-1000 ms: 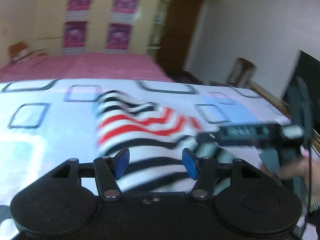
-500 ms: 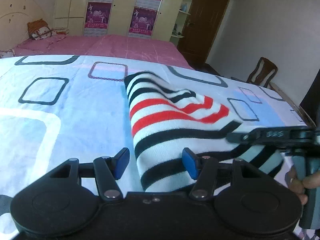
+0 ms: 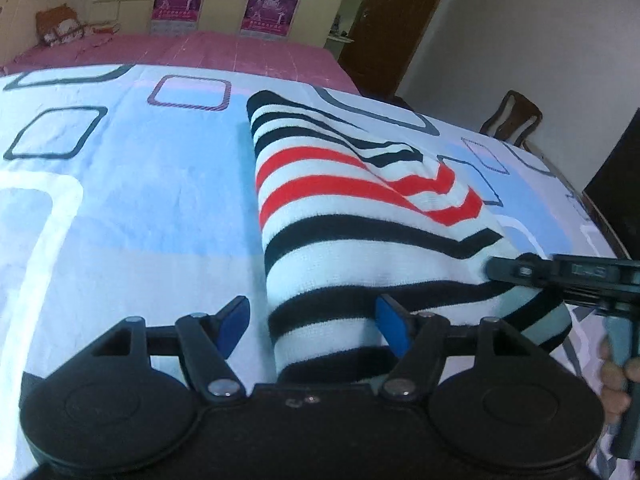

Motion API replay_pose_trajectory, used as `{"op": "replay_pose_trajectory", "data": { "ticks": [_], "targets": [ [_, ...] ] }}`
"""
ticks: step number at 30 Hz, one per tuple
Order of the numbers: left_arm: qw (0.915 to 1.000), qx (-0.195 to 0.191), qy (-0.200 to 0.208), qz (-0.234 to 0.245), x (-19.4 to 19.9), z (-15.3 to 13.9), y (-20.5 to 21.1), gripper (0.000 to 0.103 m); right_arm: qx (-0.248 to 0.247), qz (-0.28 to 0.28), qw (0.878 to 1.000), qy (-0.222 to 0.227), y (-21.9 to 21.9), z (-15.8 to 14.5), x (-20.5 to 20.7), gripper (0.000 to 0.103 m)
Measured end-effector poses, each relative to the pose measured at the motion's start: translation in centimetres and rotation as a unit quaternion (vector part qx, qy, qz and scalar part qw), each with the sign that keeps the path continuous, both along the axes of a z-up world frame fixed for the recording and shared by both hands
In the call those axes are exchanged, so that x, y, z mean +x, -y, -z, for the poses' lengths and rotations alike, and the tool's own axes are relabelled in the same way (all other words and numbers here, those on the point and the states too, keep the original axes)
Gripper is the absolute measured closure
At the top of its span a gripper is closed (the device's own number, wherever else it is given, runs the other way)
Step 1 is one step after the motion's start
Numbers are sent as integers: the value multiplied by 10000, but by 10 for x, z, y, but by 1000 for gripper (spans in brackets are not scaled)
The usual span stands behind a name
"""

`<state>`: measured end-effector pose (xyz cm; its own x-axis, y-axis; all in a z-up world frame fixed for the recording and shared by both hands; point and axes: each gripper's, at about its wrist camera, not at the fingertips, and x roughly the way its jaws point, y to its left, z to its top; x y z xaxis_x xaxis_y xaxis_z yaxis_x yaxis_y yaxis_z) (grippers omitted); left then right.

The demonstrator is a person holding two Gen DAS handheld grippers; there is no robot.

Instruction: Fold small clothes

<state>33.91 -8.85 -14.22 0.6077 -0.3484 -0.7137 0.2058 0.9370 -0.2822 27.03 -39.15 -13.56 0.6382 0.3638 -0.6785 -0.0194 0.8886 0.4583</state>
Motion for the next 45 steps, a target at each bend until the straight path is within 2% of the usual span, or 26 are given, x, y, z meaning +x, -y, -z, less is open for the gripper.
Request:
{"op": "replay_pose_trajectory", "data": {
  "ticks": [5,10,14,16,20,26,28,29,30,38,39,41,45],
  "targets": [
    [10000,17,-52,-44,2,0,2,32,-211,-11,9998,-14,7,-5,-28,74],
    [9999,99,-76,6,3,1,5,32,68,179,9989,-428,16,13,-41,75],
    [9998,138,-145,44,7,-3,6,34,-18,150,9985,-535,14,16,-39,75],
    [9997,119,-158,106,8,-11,6,40,-36,72,9982,-586,14,10,-37,74],
    [9999,67,52,109,16,-31,0,39,-157,3,9996,-239,18,-19,-36,74],
    [9998,-82,59,-145,54,-40,-6,38,-133,175,9998,-15,20,-34,3,73],
    [9997,-94,16,-208,69,-37,-6,38,-111,236,9997,-11,19,-33,21,63],
    [9996,-121,-38,-240,75,-34,-5,38,-106,288,9995,-6,17,-31,30,46],
    [9994,-169,-88,-282,83,-31,-4,38,-98,328,9994,8,16,-29,39,40],
    [9981,-232,-220,-532,122,-7,3,38,131,668,9972,-316,16,-2,103,41],
    [9979,-231,-250,-552,126,-2,4,37,156,684,9969,-344,16,1,106,49],
    [9976,-166,-330,-578,130,6,5,38,203,623,9972,-370,12,8,110,77],
    [9988,27,-120,-482,122,12,8,45,-421,287,9987,48,-5,7,102,82]
  ]
}}
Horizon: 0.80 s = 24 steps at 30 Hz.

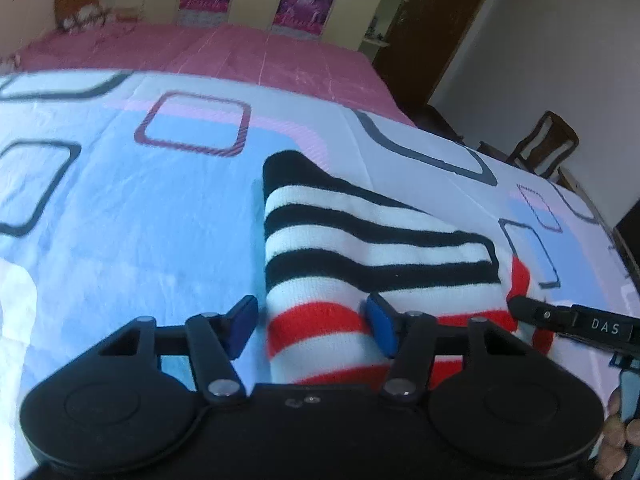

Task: Fold small clothes
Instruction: 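Open the right tool and withdraw it from the folded bundle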

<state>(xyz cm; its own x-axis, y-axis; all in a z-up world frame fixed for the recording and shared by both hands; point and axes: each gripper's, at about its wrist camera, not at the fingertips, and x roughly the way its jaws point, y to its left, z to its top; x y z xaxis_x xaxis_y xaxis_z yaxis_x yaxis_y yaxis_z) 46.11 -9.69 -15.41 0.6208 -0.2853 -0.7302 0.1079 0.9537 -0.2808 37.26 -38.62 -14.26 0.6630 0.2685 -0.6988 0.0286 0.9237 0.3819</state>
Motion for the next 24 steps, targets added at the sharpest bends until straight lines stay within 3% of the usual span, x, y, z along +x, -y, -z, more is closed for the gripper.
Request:
{"op": "replay_pose_trajectory", "data": {
  "ticks": [3,6,9,12,18,24],
  "targets": [
    [9999,-11,99,-31,-4,2,2,46,-682,-50,9976,122,-4,10,-3,82],
    [9999,-116,55,-85,-3,3,0,44,-224,262,9994,-37,13,19,-3,82],
    [9999,-45,47,-78,0,3,-1,38,-455,173,9988,-4,7,14,-6,82],
    [9999,-84,-14,-121,1,3,-3,35,-350,231,9991,-28,10,12,-7,82],
    [9999,9,-57,-158,0,-3,-1,35,-378,300,9987,181,7,-6,-16,82],
    [9998,128,106,-70,-16,-20,-1,35,-597,7,9973,430,-5,-26,-35,81]
  ]
}}
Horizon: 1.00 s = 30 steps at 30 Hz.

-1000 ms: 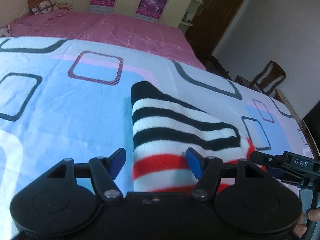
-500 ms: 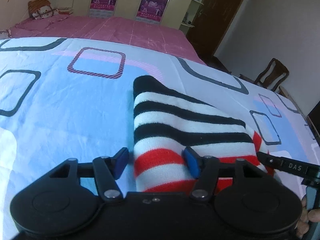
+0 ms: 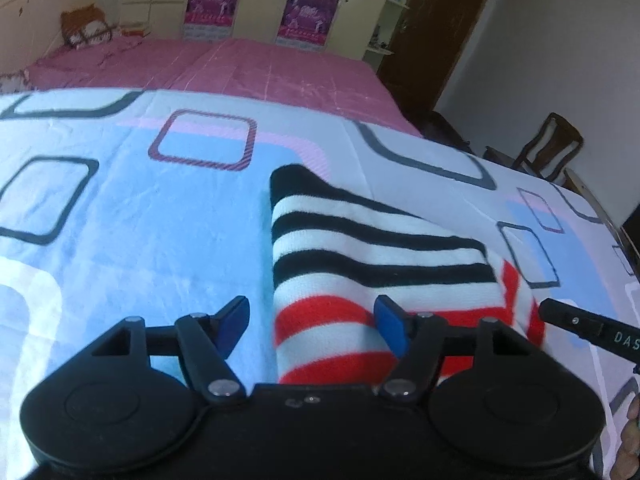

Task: Fold small clothes
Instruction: 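Open the right tool and withdraw it from the folded bundle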

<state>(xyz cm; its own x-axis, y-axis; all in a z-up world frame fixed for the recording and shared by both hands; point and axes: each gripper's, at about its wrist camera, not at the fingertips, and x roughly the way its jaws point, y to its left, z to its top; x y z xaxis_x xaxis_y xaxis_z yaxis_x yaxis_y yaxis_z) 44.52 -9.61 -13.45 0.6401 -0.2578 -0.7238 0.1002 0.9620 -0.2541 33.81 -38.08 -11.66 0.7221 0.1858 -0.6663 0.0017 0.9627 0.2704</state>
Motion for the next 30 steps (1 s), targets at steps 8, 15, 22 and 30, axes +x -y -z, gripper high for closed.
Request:
{"op": "replay_pose_trajectory", "data": {
  "ticks": [8,15,22,30],
  "targets": [
    [9999,-19,-20,171,-44,-8,-3,32,-212,-271,9994,-98,-10,3,-33,81],
    [9999,101,-19,70,-51,7,-4,19,-218,-52,9992,-328,-3,27,-41,66],
    [9998,196,-33,23,-54,3,-4,20,-78,145,9992,-362,6,23,-47,60],
    [10000,-12,-40,-43,-77,-6,-14,23,229,67,9997,-47,11,4,-77,60]
  ]
}}
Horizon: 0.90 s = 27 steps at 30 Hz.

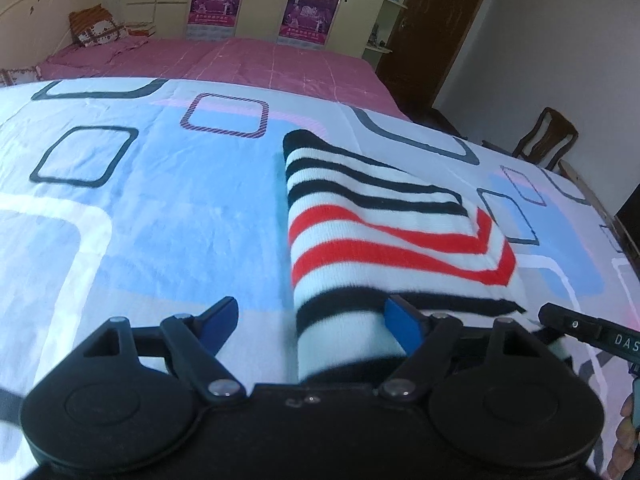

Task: Fold small clothes
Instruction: 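Open the right tool and withdraw it from the folded bundle, then grasp the bundle's end with both tools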

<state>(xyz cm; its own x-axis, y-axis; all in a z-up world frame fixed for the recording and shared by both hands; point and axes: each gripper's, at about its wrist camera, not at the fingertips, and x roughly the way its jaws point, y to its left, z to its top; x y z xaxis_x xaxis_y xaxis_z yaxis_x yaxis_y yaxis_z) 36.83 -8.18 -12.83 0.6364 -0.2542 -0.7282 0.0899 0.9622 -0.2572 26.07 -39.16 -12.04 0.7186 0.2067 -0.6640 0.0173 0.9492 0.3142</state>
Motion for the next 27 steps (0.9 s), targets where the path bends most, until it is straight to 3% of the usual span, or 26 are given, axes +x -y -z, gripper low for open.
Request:
{"op": "replay_pose_trajectory", "data": {
  "ticks": [5,9,10,11,13,16,18,21,25,26,27],
  "targets": [
    [9997,-172,-136,82,-19,-1,-6,26,76,-227,9997,-71,-2,-1,-18,60],
    [9982,-341,-403,267,-30,14,-7,43,284,-340,9985,-333,-6,12,-30,60],
    [9981,-366,-403,290,-30,16,-7,51,289,-354,9982,-394,-7,15,-32,64],
    [9979,-400,-381,331,-32,16,-7,55,359,-389,9975,-466,-8,18,-34,77],
    [9976,-377,-326,482,-34,14,-4,70,377,-400,9975,-449,-10,19,-40,81],
    [9974,-327,-295,562,-36,14,-7,75,419,-495,9971,-408,-10,15,-44,86],
    [9971,-385,-326,565,-36,17,-13,75,603,-530,9959,-416,-5,14,-46,87],
    [9968,-414,-397,563,-33,25,-13,75,311,-509,9963,-619,-3,31,-42,87],
    [9973,-176,-341,633,-34,18,-6,71,289,-465,9968,-578,-3,28,-41,86],
    [9972,-145,-326,651,-34,15,-6,70,233,-441,9973,-539,-4,25,-43,81],
    [9973,-135,-326,637,-34,13,-7,64,199,-383,9978,-497,-4,21,-45,67]
  ]
}}
